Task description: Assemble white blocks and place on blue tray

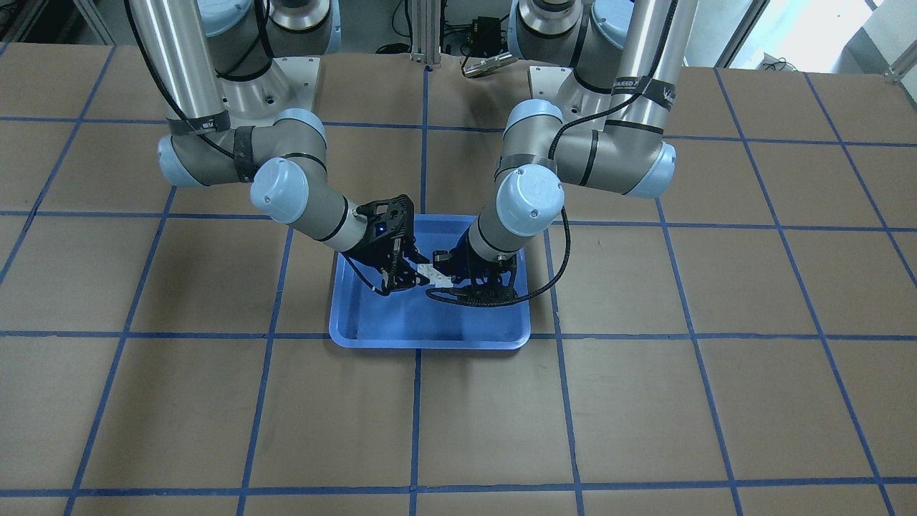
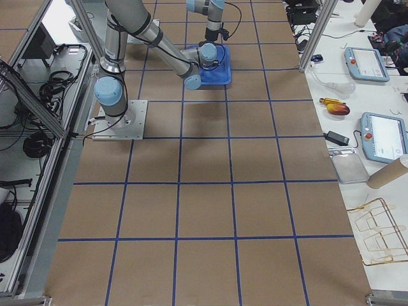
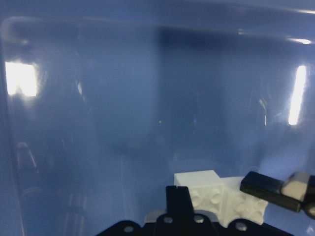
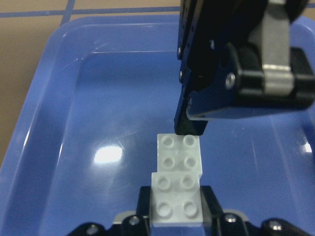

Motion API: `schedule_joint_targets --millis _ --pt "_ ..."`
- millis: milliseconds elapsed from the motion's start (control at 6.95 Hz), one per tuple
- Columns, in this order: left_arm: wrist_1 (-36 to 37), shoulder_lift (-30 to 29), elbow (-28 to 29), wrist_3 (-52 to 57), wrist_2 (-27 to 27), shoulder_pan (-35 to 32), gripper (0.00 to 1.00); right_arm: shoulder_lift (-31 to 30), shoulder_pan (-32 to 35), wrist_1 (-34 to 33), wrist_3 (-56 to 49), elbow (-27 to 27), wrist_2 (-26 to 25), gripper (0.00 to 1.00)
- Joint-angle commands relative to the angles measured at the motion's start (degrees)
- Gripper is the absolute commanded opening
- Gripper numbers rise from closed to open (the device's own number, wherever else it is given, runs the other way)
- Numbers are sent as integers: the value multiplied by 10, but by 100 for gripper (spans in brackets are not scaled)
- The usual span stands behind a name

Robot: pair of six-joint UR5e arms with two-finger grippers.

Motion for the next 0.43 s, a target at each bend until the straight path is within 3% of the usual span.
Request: schedule_joint_targets --millis 0,144,288 --pt "0 1 0 5 1 0 0 5 0 -1 7 -1 -1 77" --pt "0 1 0 5 1 0 0 5 0 0 12 -1 -7 100" --pt "0 1 0 1 1 0 0 5 0 1 12 0 -9 100"
